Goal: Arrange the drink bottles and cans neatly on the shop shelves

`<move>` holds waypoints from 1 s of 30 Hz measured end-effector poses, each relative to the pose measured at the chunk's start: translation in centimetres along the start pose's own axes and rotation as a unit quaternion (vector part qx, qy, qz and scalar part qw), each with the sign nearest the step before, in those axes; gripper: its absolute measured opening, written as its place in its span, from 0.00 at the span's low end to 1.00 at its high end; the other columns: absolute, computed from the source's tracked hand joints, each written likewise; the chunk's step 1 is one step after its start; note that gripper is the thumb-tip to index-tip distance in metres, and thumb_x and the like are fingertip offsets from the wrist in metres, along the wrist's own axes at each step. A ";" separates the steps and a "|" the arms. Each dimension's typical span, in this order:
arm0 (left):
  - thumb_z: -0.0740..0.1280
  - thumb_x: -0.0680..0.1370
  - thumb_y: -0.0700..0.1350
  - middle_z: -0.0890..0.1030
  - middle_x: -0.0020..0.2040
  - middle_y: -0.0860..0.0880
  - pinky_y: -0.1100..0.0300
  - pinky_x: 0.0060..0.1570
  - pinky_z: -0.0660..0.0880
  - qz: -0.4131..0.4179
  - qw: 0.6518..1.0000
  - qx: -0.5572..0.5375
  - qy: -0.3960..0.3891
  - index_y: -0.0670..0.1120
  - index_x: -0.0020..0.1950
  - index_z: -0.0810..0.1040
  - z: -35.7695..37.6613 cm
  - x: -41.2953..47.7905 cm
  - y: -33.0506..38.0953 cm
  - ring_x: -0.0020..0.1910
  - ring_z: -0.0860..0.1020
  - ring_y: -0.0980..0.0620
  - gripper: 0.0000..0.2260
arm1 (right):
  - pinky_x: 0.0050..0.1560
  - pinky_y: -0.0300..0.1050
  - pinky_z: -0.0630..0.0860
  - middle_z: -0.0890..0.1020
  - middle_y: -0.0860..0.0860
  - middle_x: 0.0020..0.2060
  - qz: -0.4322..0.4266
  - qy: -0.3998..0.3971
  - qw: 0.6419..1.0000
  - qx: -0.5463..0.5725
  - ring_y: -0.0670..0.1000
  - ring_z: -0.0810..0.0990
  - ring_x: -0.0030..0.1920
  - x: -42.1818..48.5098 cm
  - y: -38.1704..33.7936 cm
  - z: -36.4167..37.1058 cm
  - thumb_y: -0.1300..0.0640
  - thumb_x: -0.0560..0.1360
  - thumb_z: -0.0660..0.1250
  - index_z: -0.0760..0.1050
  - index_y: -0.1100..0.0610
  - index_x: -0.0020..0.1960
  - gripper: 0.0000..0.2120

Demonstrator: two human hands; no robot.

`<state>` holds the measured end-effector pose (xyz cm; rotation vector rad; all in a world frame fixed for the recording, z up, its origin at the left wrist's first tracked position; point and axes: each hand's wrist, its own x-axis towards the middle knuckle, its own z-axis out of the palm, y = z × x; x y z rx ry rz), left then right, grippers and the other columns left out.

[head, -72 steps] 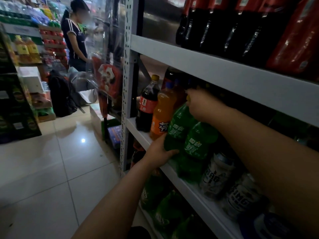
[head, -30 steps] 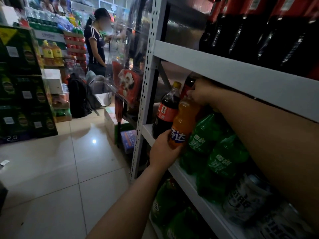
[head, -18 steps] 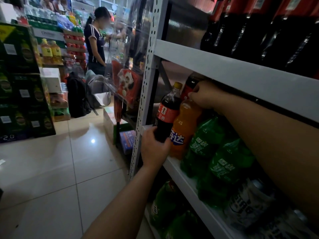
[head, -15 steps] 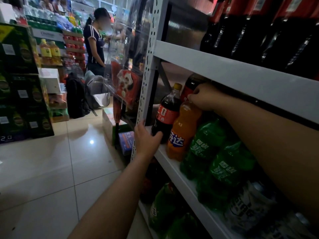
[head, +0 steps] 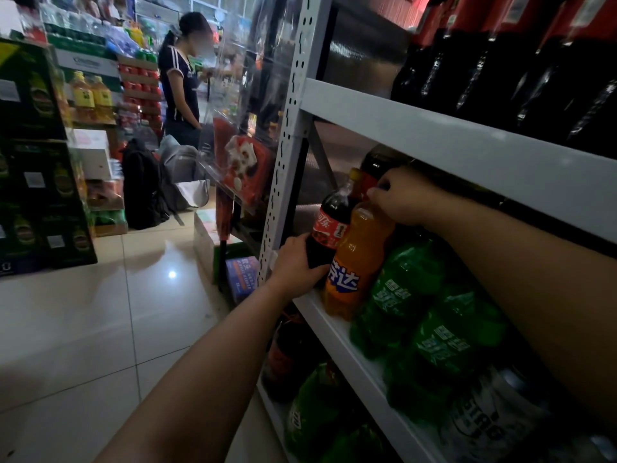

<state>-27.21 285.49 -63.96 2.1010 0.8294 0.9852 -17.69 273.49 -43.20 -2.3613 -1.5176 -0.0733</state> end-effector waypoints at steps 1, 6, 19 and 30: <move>0.74 0.67 0.52 0.74 0.60 0.44 0.45 0.62 0.71 -0.017 0.999 -0.038 -0.019 0.46 0.67 0.69 0.0 0.1 -0.1 0.62 0.72 0.45 0.31 | 0.43 0.45 0.69 0.77 0.60 0.52 -0.001 0.002 1.000 -0.001 0.54 0.74 0.45 0.0 0.0 0.0 0.53 0.80 0.61 0.74 0.62 0.56 0.12; 0.75 0.69 0.43 0.74 0.62 0.53 0.58 0.59 0.72 -0.071 0.957 -0.255 -0.116 0.55 0.73 0.59 0.2 -0.2 0.3 0.62 0.72 0.54 0.37 | 0.42 0.45 0.69 0.76 0.58 0.49 -0.001 0.004 1.000 0.002 0.53 0.73 0.43 0.0 0.2 0.2 0.53 0.80 0.61 0.72 0.60 0.55 0.11; 0.78 0.66 0.50 0.75 0.63 0.53 0.54 0.61 0.72 -0.090 0.979 -0.185 -0.015 0.52 0.70 0.66 0.2 -1.0 0.0 0.62 0.73 0.53 0.36 | 0.43 0.45 0.68 0.73 0.55 0.47 0.025 0.004 1.000 0.010 0.52 0.72 0.44 0.1 0.5 0.1 0.51 0.78 0.64 0.71 0.60 0.58 0.14; 0.69 0.76 0.46 0.74 0.67 0.51 0.58 0.62 0.67 -0.093 0.985 -0.130 -0.060 0.56 0.74 0.62 -0.2 -2.5 0.4 0.66 0.71 0.52 0.28 | 0.31 0.43 0.63 0.70 0.51 0.35 -0.014 0.023 0.999 -0.017 0.48 0.68 0.34 -1.5 -0.4 -0.3 0.51 0.79 0.63 0.70 0.57 0.47 0.09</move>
